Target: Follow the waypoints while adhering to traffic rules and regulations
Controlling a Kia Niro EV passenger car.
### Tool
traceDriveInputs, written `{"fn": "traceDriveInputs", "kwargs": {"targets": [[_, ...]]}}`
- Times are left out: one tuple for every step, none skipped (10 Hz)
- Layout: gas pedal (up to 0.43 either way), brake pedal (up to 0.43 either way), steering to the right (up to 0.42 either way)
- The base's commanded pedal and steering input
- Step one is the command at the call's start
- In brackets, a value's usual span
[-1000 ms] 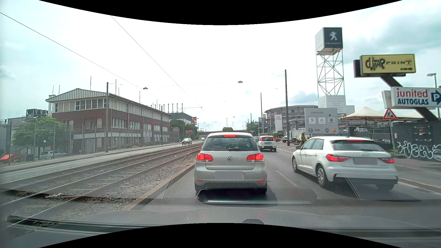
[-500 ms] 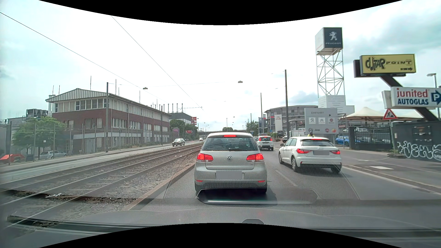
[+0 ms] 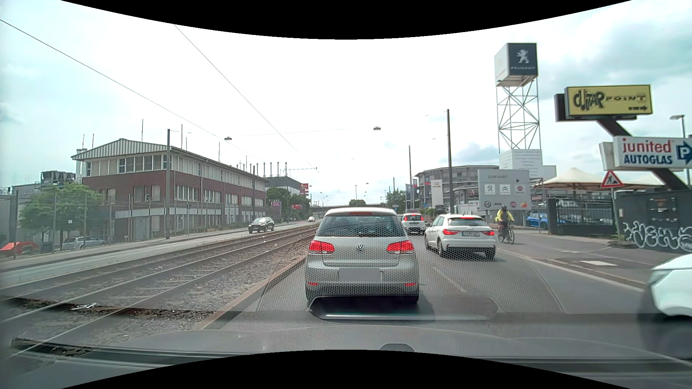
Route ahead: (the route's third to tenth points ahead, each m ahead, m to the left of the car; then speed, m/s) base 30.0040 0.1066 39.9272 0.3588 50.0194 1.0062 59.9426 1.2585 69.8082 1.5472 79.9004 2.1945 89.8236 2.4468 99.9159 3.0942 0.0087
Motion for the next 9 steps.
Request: {"fn": "traceDriveInputs", "kwargs": {"targets": [[0.000, 0.250, -0.008], [0.000, 0.244, -0.008], [0.000, 0.244, -0.008], [0.000, 0.250, -0.008], [0.000, 0.250, -0.008], [0.000, 0.250, -0.008], [0.000, 0.250, -0.008], [0.000, 0.250, -0.008], [0.000, 0.250, -0.008]]}}
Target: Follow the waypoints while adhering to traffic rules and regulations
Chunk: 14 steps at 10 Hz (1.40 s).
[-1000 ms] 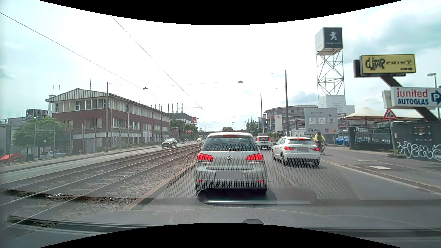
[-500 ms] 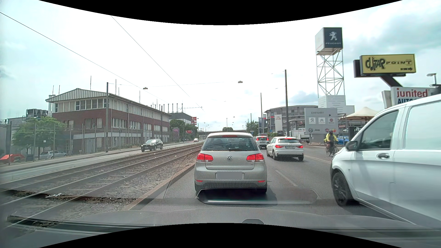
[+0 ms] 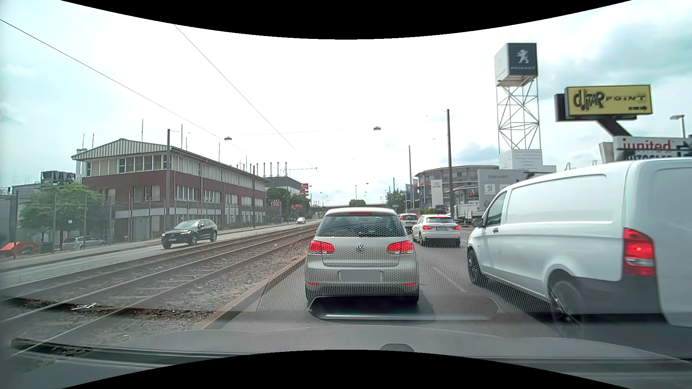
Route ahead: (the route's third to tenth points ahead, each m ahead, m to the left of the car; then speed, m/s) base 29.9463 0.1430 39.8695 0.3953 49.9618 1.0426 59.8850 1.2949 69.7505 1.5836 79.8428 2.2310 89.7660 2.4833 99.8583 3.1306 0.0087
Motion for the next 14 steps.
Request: {"fn": "traceDriveInputs", "kwargs": {"targets": [[0.000, 0.250, -0.008], [0.000, 0.250, -0.007], [0.000, 0.244, -0.008], [0.000, 0.244, -0.008], [0.000, 0.244, -0.008], [0.000, 0.244, -0.008], [0.000, 0.250, -0.008], [0.000, 0.244, -0.008], [0.000, 0.244, -0.008], [0.000, 0.244, -0.008], [0.000, 0.244, -0.008], [0.000, 0.244, -0.008], [0.000, 0.244, -0.008], [0.000, 0.244, -0.007]]}}
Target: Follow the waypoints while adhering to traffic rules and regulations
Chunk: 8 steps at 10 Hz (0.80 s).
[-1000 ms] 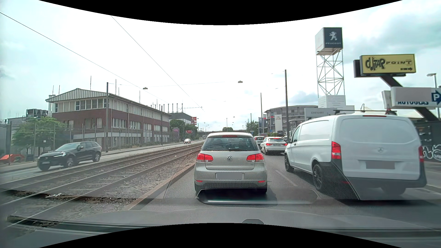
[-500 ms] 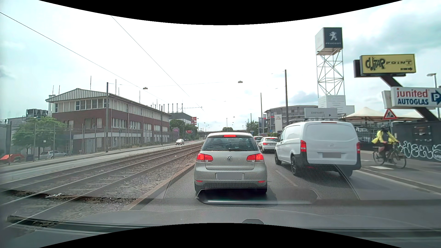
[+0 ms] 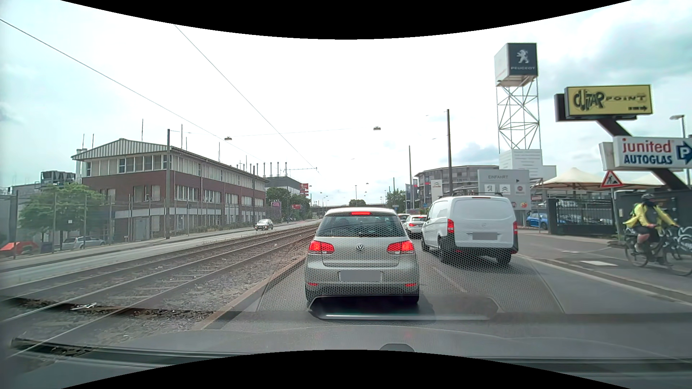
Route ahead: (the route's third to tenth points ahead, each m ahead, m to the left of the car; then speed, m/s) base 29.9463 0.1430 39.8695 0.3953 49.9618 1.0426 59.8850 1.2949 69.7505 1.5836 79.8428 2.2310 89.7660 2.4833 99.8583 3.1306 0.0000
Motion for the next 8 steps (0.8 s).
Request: {"fn": "traceDriveInputs", "kwargs": {"targets": [[0.000, 0.244, -0.008], [0.000, 0.244, -0.008], [0.000, 0.250, -0.008], [0.000, 0.250, -0.008], [0.000, 0.244, -0.008], [0.000, 0.244, -0.008], [0.000, 0.244, -0.008], [0.000, 0.244, -0.008]]}}
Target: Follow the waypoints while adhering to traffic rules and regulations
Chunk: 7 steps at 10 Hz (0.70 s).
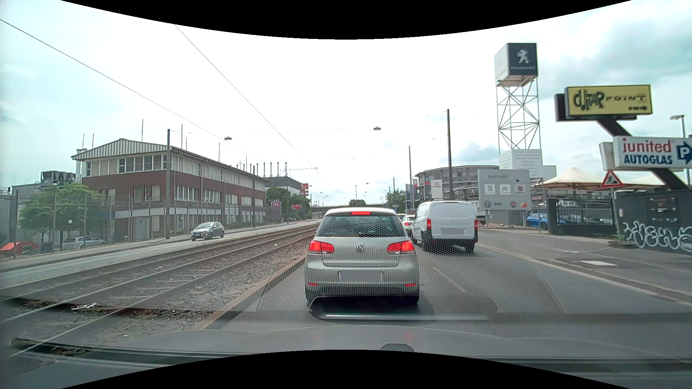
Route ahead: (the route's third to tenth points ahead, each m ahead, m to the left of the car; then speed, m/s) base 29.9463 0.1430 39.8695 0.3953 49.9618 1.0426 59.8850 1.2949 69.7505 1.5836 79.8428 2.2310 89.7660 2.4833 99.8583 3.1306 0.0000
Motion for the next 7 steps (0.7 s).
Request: {"fn": "traceDriveInputs", "kwargs": {"targets": [[0.000, 0.244, -0.008], [0.000, 0.244, -0.008], [0.000, 0.250, -0.008], [0.000, 0.244, -0.008], [0.000, 0.250, -0.008], [0.000, 0.244, -0.008], [0.000, 0.244, -0.008]]}}
